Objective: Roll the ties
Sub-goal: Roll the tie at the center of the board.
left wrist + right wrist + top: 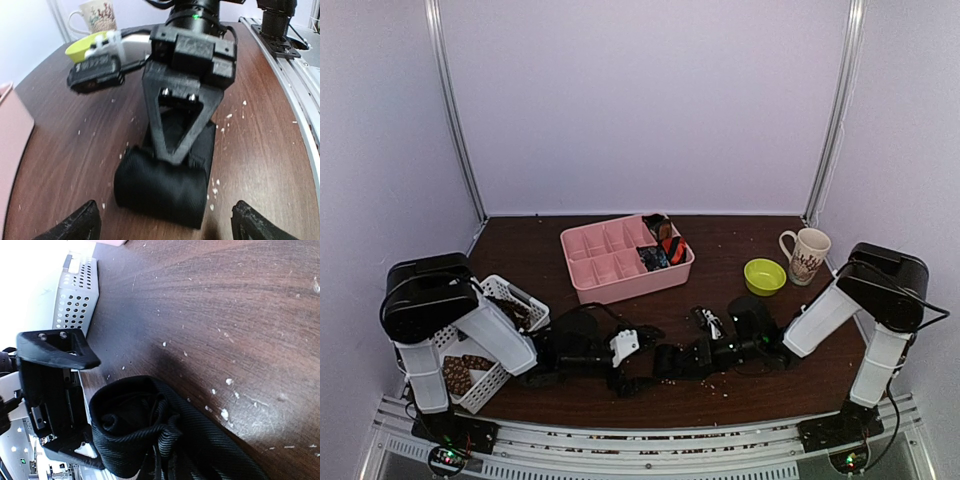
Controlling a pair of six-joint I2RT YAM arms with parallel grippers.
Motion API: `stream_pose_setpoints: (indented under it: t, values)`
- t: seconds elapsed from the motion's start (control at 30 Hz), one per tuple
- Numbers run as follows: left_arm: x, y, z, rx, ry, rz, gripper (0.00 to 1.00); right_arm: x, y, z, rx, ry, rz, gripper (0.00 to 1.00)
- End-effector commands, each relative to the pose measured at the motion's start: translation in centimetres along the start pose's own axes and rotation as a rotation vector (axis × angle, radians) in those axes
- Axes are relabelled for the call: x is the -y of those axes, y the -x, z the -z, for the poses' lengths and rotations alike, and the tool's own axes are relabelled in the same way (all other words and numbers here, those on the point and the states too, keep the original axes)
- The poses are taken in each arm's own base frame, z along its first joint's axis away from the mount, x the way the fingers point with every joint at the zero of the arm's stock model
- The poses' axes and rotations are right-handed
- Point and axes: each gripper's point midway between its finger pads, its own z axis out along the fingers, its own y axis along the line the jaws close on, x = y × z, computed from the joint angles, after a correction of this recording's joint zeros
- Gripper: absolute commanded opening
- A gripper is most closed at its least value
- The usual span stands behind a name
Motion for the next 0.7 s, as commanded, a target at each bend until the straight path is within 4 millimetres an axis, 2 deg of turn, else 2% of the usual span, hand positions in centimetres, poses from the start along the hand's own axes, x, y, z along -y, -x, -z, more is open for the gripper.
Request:
stream_pose_setpoints:
  t: [0.0, 0.2, 0.3, 0.4, 0.53, 0.6, 0.67]
  values:
    - [0.2, 3.0, -1.8, 0.090, -0.055, -0.112, 0.93, 5.4, -3.3, 0.5, -0.098, -0.177, -0.101, 0.00]
    - [0.7, 1.1, -3.9, 0.042, -0.103, -0.127, 0.89, 4.7, -3.3, 0.1, -0.131, -0.155, -0.070, 0.00]
    - [1.1, 0.2, -4.2, 0.016, -0.133, -0.121, 0.85, 4.5, -3.0, 0.0, -0.140, -0.163, -0.045, 0.00]
    - [1.7, -0.5, -4.1, -0.015, -0.165, -0.113, 0.73, 4.3, -2.7, -0.3, -0.146, -0.162, -0.031, 0.00]
    - [1.7, -0.9, -3.3, -0.057, -0.160, -0.069, 0.49, 3.2, -1.9, -0.6, -0.147, -0.139, -0.011, 0.00]
    - [1.5, -1.6, -2.9, -0.105, -0.140, -0.043, 0.42, 2.2, -1.2, -0.5, -0.134, -0.118, 0.001, 0.08]
    - [1.5, -2.4, -2.5, -0.158, -0.133, -0.017, 0.40, 1.0, -0.6, 0.0, -0.113, -0.099, 0.017, 0.22]
